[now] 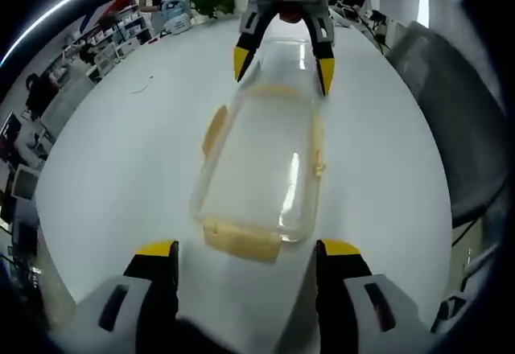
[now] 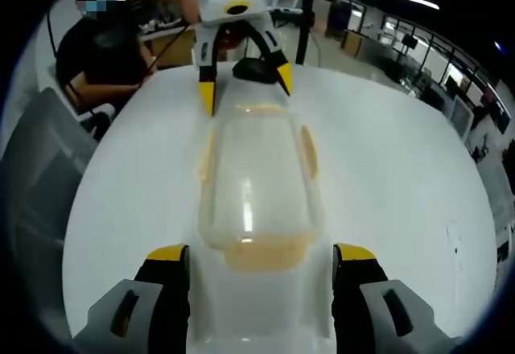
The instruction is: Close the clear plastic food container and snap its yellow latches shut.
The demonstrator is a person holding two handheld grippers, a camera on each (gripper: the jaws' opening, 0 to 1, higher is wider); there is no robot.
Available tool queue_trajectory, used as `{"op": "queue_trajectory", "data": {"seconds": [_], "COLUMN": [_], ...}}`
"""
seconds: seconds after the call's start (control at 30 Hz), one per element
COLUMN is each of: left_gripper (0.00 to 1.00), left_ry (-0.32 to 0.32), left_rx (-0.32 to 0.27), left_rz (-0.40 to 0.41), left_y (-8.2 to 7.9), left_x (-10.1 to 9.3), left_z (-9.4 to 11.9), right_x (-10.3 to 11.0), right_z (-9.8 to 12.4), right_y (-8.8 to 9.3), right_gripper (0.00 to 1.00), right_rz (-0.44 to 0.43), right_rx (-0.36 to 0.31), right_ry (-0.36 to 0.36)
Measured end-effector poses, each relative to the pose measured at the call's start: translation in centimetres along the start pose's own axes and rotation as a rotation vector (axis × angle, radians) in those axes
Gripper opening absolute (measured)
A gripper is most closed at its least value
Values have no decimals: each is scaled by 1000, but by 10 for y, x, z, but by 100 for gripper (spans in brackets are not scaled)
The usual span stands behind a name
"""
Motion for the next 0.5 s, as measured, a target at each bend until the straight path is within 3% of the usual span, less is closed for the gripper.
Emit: {"op": "queue_trajectory", "data": {"seconds": [0.2, 0.5], "left_gripper": [69, 68], "left_ry": [31, 73], "left_rx": [5, 15], "left_rz": [0, -23], "left_y": [2, 1], "left_x": [3, 7], "left_z": [0, -4], "right_x": [-3, -4], "right_z": [-5, -9], "right_y": [5, 2], "right_gripper": [72, 72], "right_rz": [-8, -23], "right_rx": [42, 40], "right_ry": [-4, -32]}}
Point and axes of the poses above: the point that each gripper's makers call its tool centre point, and the gripper's own axes: z roughly backward along the fingers, x roughly to its left, y roughly out of its underside, the point moved 6 cm from there along z, roughly backward along the fingers, and after that the axes turned 11 degrees about -y, right-handed, at the moved point
